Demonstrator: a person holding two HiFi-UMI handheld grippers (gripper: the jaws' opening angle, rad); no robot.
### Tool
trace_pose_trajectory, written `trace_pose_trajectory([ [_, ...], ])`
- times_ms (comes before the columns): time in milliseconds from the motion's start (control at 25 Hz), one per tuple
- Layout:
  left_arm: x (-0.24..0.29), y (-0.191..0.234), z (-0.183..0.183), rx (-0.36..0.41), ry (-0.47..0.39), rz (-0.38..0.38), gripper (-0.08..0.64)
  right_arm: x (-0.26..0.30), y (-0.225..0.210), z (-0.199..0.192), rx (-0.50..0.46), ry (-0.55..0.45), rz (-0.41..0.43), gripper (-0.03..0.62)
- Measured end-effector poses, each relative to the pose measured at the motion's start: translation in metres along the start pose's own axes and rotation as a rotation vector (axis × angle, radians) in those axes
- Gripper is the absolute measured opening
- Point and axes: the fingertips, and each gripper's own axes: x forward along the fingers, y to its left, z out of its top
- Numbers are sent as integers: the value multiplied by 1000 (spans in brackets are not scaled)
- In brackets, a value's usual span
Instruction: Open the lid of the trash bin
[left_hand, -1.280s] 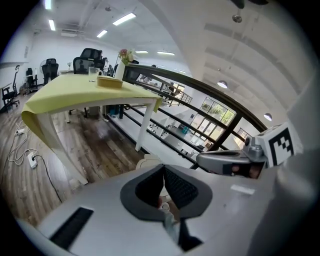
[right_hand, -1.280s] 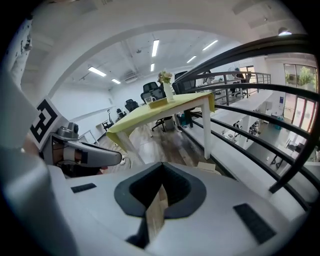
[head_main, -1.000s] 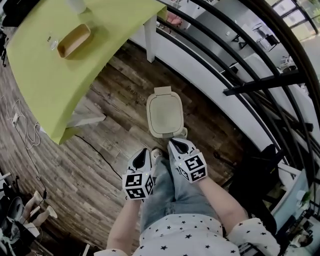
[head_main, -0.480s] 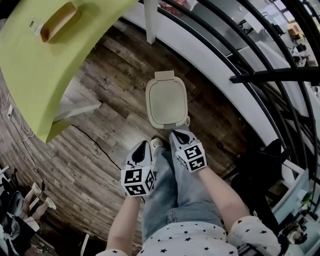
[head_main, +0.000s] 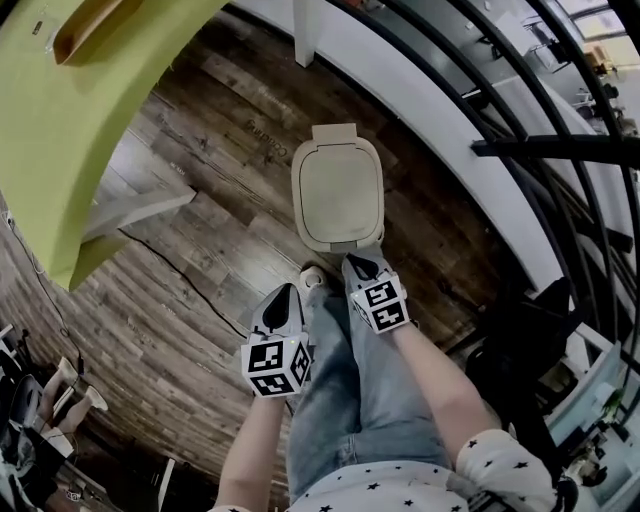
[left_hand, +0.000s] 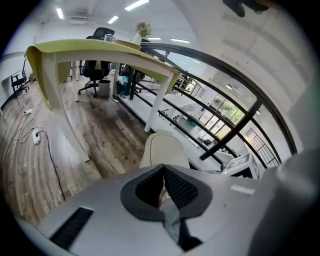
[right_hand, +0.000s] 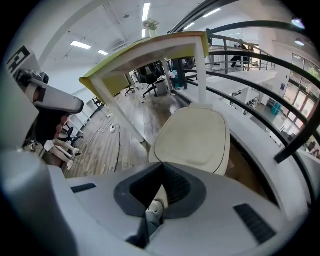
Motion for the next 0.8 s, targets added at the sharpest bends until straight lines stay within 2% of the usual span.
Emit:
trace_pose_trajectory([
  [560, 27, 24, -36, -30, 43, 35, 15, 47, -18, -42, -7, 69, -23, -6],
  [800, 32, 22, -49, -17, 62, 36, 15, 50, -21, -44, -29, 30, -15, -6],
])
